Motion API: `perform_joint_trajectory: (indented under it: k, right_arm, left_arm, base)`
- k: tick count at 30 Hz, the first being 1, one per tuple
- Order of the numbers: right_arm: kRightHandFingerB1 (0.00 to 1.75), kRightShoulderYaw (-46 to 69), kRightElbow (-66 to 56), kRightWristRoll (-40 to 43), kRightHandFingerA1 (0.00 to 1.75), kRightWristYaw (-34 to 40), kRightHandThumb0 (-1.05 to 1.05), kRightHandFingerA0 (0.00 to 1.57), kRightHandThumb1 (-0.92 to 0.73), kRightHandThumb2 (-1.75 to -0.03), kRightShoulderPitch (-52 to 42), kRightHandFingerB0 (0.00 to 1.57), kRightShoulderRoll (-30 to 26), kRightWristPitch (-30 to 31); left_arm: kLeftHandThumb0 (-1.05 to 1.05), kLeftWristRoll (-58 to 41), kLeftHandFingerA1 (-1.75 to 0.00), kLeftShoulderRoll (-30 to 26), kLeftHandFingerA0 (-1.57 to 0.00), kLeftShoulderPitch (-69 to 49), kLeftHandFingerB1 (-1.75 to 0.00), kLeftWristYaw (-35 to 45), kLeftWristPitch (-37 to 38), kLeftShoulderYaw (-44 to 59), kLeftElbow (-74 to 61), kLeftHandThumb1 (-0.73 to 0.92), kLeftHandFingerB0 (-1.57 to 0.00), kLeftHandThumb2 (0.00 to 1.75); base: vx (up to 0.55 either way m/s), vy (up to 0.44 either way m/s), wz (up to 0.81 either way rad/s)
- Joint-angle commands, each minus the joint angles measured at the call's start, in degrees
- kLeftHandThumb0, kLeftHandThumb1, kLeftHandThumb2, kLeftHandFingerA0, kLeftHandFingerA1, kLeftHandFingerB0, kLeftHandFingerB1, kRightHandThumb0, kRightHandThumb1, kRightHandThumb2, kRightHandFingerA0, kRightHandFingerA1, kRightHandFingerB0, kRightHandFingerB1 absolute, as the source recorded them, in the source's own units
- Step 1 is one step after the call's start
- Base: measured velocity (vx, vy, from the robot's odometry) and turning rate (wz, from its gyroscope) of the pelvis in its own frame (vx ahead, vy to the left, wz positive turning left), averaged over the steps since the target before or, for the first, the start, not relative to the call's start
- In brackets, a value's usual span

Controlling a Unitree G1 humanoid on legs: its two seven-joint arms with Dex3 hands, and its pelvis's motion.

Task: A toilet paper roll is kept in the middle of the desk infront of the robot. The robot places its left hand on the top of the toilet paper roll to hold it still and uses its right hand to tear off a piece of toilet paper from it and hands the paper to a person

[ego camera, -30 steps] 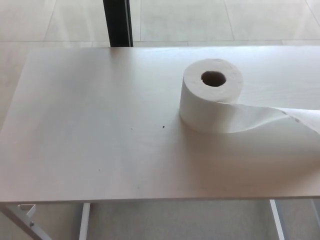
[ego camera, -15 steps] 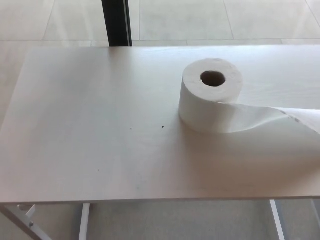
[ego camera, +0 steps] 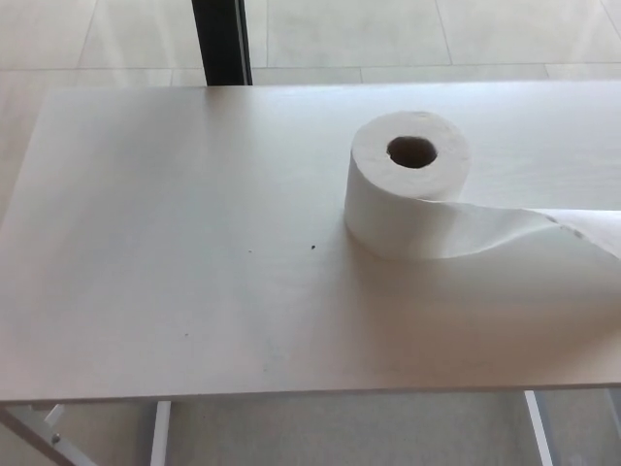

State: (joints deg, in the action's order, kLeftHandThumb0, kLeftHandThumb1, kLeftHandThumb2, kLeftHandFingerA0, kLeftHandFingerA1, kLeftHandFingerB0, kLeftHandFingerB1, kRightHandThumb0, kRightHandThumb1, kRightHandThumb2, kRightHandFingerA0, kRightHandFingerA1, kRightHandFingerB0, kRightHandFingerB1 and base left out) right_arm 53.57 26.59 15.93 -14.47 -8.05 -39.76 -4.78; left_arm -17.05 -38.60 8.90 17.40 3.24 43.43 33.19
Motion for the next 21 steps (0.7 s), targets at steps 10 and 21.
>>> perform_joint_trajectory:
  k: [10, 21]
  right_arm:
    - [0.4, -26.7, -35.2, -12.0, 0.58, 5.6, -0.58, 0.3, -0.62, -0.58, 21.4, 0.33, -0.1, 6.6]
    - [0.39, -43.4, -26.6, -23.0, 0.46, 0.1, -0.42, 0.42, -0.58, -0.57, 22.0, 0.43, 1.2, 1.8]
  left_arm:
    - [-0.55, 20.8, -0.55, 17.6, -0.46, 42.4, -0.45, -3.0, -11.6, -45.0, -32.9, 0.66, -0.35, 0.59]
    - [-0.6, 37.3, -0.93, 19.7, -0.61, 44.2, -0.43, 0.2, -5.4, -62.2, -27.4, 0.69, -0.39, 0.6]
  base:
    - [0.0, 0.0, 0.0]
    - [0.0, 0.0, 0.0]
